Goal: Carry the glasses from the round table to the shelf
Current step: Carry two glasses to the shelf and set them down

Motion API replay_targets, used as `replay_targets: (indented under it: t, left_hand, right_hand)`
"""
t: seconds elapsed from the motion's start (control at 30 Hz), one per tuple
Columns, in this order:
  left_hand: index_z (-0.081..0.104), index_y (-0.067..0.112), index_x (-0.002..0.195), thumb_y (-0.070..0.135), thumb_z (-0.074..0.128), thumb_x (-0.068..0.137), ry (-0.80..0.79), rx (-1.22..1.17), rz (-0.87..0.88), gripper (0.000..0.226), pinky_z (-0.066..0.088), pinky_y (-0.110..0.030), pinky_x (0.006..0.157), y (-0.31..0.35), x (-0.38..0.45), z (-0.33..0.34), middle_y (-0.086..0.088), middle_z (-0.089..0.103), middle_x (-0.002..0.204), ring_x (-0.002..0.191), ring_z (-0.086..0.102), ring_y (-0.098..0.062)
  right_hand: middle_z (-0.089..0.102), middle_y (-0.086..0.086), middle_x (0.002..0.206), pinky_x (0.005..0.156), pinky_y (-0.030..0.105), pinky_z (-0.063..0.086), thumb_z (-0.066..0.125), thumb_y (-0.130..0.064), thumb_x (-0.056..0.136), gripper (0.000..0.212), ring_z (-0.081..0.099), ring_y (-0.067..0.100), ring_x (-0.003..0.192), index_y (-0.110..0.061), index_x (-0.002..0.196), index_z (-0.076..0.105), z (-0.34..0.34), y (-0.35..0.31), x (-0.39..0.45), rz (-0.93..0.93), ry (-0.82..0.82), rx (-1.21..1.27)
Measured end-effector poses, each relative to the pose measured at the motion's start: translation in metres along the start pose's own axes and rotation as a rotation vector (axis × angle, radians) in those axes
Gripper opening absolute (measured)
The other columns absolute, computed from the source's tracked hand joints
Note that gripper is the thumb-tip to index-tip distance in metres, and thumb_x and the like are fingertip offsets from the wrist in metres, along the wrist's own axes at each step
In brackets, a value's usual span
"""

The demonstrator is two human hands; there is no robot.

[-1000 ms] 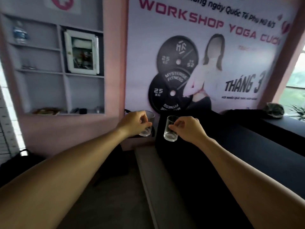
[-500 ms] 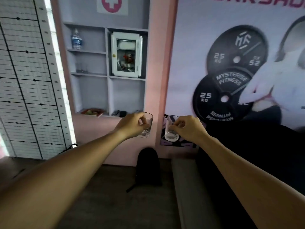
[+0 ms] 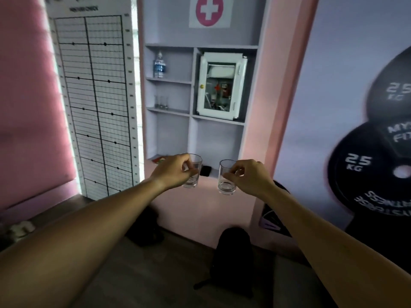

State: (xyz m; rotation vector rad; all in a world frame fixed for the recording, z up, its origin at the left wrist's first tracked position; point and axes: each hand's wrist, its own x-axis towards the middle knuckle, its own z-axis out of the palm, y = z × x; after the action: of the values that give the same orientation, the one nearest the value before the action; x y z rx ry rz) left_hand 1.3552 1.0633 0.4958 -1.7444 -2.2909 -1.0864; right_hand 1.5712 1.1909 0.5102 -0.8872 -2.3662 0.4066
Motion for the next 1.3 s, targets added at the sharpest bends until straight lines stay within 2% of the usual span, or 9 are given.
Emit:
replay_targets:
  t: [0.13,0.23,0.27,0.4,0.5,0.6,0.83,1.03,1.3]
  left_hand:
    - [0.056,0.031,0.075,0.045,0.073,0.082,0.041,0.045,-0.063,0.023,0.048,-0.029,0.069,-0.025,0.017,-0.007,0.010,0.069,0.086,0.081,0.064,-0.014]
    - [0.061,0.024,0.080,0.039,0.074,0.083,0.076,0.040,-0.091,0.020,0.048,-0.025,0.067,-0.046,0.030,-0.012,0.027,0.065,0.079,0.082,0.065,-0.014]
    - [0.062,0.022,0.081,0.039,0.073,0.084,0.081,0.046,-0.101,0.020,0.049,-0.026,0.068,-0.054,0.034,-0.014,0.026,0.065,0.079,0.083,0.065,-0.014]
    - [0.063,0.021,0.086,0.042,0.072,0.085,0.088,0.089,-0.135,0.023,0.054,-0.036,0.078,-0.089,0.059,-0.022,0.002,0.071,0.090,0.087,0.066,-0.018]
    - [0.060,0.023,0.082,0.040,0.072,0.086,0.096,0.091,-0.132,0.020,0.052,-0.034,0.075,-0.119,0.079,-0.028,0.013,0.064,0.080,0.086,0.065,-0.017]
    - [0.057,0.029,0.077,0.041,0.072,0.085,0.126,0.089,-0.143,0.021,0.048,-0.030,0.069,-0.156,0.108,-0.038,0.019,0.060,0.076,0.084,0.064,-0.015]
    - [0.056,0.029,0.078,0.042,0.072,0.085,0.141,0.090,-0.145,0.021,0.055,-0.037,0.077,-0.247,0.195,-0.068,0.004,0.069,0.087,0.087,0.065,-0.017]
    - [0.057,0.028,0.080,0.041,0.071,0.086,0.167,0.086,-0.154,0.020,0.056,-0.038,0.079,-0.310,0.262,-0.081,0.000,0.071,0.093,0.089,0.066,-0.019]
    - [0.057,0.026,0.080,0.039,0.071,0.087,0.187,0.060,-0.141,0.020,0.055,-0.037,0.077,-0.366,0.324,-0.073,0.004,0.066,0.087,0.086,0.064,-0.018]
  right_hand:
    - [0.069,-0.008,0.081,0.068,0.027,0.050,0.074,-0.048,0.081,0.018,0.063,0.015,0.080,-0.031,0.078,0.073,0.024,0.002,0.040,-0.033,-0.037,0.033]
    - [0.070,-0.009,0.080,0.068,0.028,0.053,0.076,-0.047,0.080,0.017,0.064,0.014,0.078,-0.031,0.076,0.073,0.044,0.000,0.071,-0.054,-0.049,0.067]
    - [0.071,-0.009,0.081,0.068,0.028,0.053,0.076,-0.046,0.080,0.017,0.064,0.014,0.077,-0.030,0.077,0.073,0.050,-0.002,0.080,-0.067,-0.059,0.069]
    - [0.068,-0.010,0.079,0.067,0.030,0.055,0.076,-0.043,0.083,0.016,0.065,0.015,0.077,-0.034,0.073,0.068,0.078,-0.013,0.126,-0.119,-0.122,0.072]
    - [0.066,-0.011,0.078,0.068,0.031,0.056,0.075,-0.045,0.083,0.026,0.065,0.016,0.075,-0.041,0.063,0.058,0.103,-0.024,0.162,-0.146,-0.119,0.069]
    - [0.066,-0.014,0.075,0.068,0.031,0.055,0.073,-0.048,0.082,0.026,0.064,0.013,0.076,-0.040,0.062,0.058,0.128,-0.039,0.206,-0.180,-0.118,0.065]
    - [0.070,-0.011,0.081,0.062,0.023,0.047,0.075,-0.046,0.082,0.016,0.063,0.010,0.078,-0.035,0.074,0.067,0.185,-0.068,0.320,-0.197,-0.100,0.074]
    - [0.069,-0.012,0.082,0.055,0.016,0.039,0.075,-0.048,0.082,0.017,0.062,0.005,0.075,-0.033,0.076,0.068,0.226,-0.081,0.393,-0.170,-0.080,0.109]
    - [0.061,-0.019,0.078,0.054,0.012,0.034,0.073,-0.048,0.085,0.018,0.055,-0.002,0.073,-0.034,0.078,0.065,0.268,-0.088,0.462,-0.173,-0.090,0.099]
